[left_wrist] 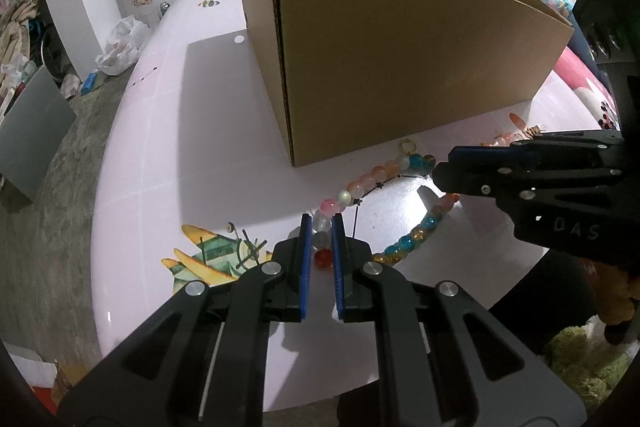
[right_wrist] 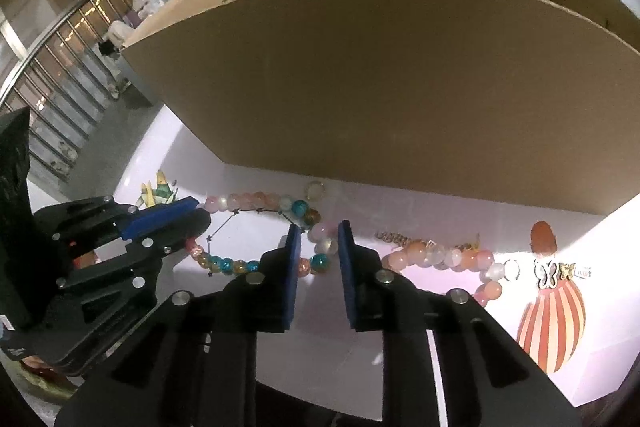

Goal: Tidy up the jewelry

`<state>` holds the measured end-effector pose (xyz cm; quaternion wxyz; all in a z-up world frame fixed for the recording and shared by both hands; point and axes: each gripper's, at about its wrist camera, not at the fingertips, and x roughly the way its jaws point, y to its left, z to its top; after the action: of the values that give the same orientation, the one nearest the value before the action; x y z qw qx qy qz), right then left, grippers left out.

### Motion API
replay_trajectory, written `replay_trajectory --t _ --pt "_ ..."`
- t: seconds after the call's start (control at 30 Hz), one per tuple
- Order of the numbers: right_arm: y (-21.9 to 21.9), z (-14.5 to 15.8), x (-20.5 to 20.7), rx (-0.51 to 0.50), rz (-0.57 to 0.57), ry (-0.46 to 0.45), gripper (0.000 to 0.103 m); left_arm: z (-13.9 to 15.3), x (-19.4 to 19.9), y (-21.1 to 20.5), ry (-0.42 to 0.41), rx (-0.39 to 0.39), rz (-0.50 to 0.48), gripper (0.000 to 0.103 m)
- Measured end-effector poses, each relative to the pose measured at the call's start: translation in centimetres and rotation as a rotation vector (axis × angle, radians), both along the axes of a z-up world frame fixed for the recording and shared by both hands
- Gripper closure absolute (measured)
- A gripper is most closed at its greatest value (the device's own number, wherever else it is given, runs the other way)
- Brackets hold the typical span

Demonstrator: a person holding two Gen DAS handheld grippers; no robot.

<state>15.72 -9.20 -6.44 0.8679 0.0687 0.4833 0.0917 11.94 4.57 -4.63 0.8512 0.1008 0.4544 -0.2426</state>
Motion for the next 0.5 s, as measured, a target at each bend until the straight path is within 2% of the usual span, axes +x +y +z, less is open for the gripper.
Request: replay_trajectory --t 0.2,0.37,0.5 --pt "0.12 -0.18 0.20 0.005 -0.008 -0.003 0.091 0.03 0.43 0.11 0.024 -0.024 0.014 0.092" --pt "0.00 -0.42 -0.38 0.018 -0.014 -0.005 0.092 0.05 0.55 0.36 0.051 -0.058 0.021 0.078" --pt "-0.19 -0.54 -0.72 0.019 -0.014 -0.016 0.092 -0.03 0.44 0.25 0.046 -0.052 0.025 0.078"
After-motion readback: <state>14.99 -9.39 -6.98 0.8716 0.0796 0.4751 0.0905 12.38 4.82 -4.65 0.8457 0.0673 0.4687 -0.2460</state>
